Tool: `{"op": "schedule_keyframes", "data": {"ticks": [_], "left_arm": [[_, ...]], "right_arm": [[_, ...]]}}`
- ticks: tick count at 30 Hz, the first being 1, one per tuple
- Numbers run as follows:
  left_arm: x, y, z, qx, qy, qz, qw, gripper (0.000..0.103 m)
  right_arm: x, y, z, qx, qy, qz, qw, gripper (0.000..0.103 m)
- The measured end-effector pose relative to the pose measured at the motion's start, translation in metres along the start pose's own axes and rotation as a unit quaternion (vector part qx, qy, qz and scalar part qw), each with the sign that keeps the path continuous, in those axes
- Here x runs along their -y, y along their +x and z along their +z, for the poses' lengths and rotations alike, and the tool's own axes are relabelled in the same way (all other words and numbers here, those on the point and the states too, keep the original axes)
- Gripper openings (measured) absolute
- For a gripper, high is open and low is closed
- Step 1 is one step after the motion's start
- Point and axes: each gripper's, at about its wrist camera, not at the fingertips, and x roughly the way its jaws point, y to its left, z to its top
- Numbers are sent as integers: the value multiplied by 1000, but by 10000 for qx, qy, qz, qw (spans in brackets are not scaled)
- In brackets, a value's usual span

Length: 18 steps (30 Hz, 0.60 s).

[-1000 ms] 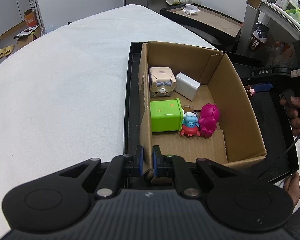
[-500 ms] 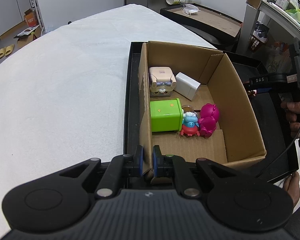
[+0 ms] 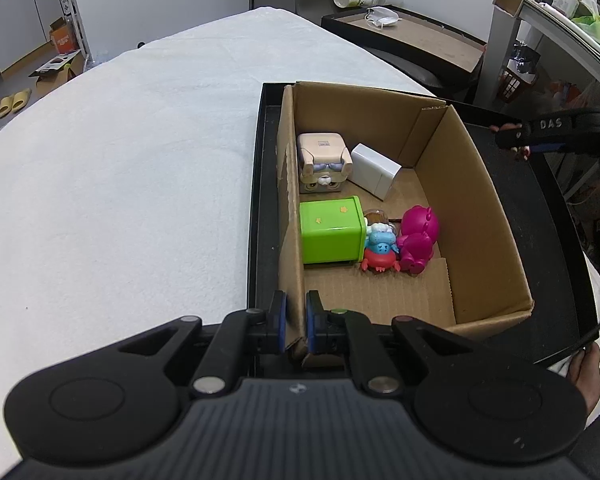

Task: Organize rigid objects
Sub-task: 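Carry the brown-haired doll figure over the box with the right gripper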

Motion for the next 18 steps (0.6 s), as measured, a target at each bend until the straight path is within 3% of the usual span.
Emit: {"op": "schedule_keyframes", "data": {"ticks": [18], "left_arm": [[0, 1, 0, -4, -13, -6, 10000, 9]], "right_arm": [[-49, -52, 12, 546, -481, 505, 9961, 43]]}}
